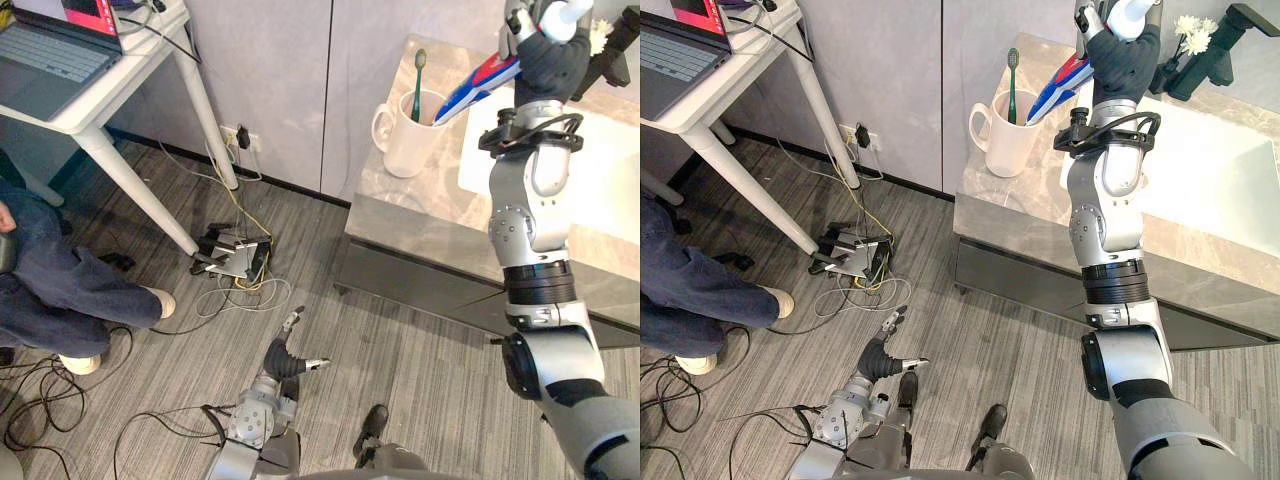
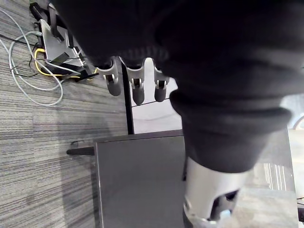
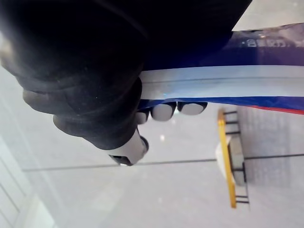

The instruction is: Organize washtable

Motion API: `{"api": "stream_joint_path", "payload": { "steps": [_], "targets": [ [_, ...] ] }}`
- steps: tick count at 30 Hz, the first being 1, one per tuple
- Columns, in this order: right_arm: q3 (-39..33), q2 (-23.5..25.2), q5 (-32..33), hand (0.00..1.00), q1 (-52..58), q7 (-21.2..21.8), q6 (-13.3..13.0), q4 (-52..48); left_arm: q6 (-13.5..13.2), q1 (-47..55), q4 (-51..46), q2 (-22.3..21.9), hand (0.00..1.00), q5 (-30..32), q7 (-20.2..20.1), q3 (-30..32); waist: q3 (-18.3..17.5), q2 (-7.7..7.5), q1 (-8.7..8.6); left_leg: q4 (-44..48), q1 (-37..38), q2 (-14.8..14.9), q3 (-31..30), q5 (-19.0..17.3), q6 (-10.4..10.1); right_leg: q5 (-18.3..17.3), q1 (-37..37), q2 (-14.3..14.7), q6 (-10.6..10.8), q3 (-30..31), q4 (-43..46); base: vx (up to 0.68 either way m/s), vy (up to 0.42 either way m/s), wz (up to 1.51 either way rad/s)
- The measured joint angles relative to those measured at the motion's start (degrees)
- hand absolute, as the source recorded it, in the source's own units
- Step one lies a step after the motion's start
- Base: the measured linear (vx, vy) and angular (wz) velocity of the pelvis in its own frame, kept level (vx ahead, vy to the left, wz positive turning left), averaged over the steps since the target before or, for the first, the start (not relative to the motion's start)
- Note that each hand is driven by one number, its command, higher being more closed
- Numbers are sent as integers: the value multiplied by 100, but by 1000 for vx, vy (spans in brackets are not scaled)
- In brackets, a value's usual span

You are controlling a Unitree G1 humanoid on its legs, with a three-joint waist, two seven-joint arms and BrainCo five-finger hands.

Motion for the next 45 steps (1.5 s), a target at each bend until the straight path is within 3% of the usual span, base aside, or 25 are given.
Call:
{"api": "stream_joint_path", "payload": {
  "steps": [25,31,32,45],
  "targets": [
    [485,-7,136,100,-324,237,267,374,13,-7,-1,47,0,-111,3,44,332,-14,0,2,-65,82,66,-7,-9,39,-117,87,-54,111,-6,23,2,-2],
    [709,-43,245,100,-358,392,462,668,19,-7,-1,46,0,-111,3,49,334,-13,5,2,-61,95,87,-8,-11,43,-126,100,-60,138,-9,19,0,-2],
    [712,-43,249,0,-364,390,481,718,20,-8,-1,46,0,-111,2,49,334,-13,8,2,-62,95,90,-8,-11,44,-127,99,-61,139,-9,0,0,0],
    [733,-69,356,0,-678,392,578,949,37,-8,-1,45,0,-112,-46,56,365,-13,5,2,-47,100,144,-14,-17,54,-132,105,-75,194,-24,13,4,0]
  ]
}}
